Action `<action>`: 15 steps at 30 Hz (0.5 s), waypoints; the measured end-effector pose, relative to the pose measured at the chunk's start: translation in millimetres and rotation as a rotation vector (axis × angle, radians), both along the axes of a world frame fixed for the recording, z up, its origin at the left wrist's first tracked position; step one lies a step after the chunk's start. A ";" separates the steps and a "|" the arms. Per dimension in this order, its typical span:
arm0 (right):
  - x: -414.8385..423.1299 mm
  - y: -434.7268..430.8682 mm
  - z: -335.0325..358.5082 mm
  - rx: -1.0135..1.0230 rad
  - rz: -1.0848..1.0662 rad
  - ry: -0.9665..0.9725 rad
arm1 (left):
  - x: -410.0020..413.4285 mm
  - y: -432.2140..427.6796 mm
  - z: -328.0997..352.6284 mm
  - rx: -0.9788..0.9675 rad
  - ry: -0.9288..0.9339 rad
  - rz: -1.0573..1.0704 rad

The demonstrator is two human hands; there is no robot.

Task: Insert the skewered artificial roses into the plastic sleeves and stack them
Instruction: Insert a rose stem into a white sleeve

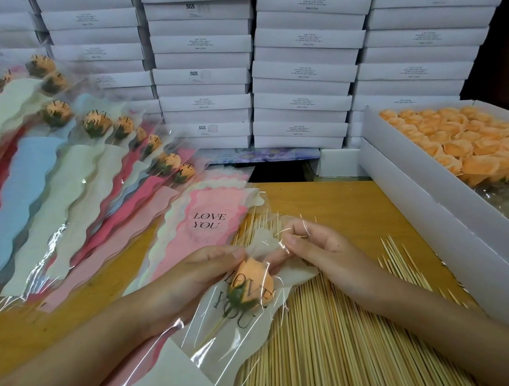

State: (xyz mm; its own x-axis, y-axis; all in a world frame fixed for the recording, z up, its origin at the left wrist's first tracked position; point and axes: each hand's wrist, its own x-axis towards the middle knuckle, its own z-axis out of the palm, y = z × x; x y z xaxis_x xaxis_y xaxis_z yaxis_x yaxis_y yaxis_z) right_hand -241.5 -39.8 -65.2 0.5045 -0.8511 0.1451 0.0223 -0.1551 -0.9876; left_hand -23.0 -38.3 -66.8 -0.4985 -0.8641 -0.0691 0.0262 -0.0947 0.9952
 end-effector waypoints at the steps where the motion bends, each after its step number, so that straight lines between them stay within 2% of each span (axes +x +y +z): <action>1: 0.1 0.5 0.1 0.007 0.006 -0.003 | -0.7 0.6 0.5 -0.022 -0.020 0.018; 8: 0.2 -0.4 -3.6 -0.056 0.002 0.040 | -2.9 4.7 5.8 -0.047 -0.068 0.050; 11: 1.0 -1.2 -0.4 -0.092 -0.093 -0.005 | -2.3 4.9 5.5 -0.049 -0.079 0.077; 15: -2.9 -6.2 -1.0 -0.185 -0.296 0.030 | -1.1 3.1 2.6 0.013 -0.017 0.099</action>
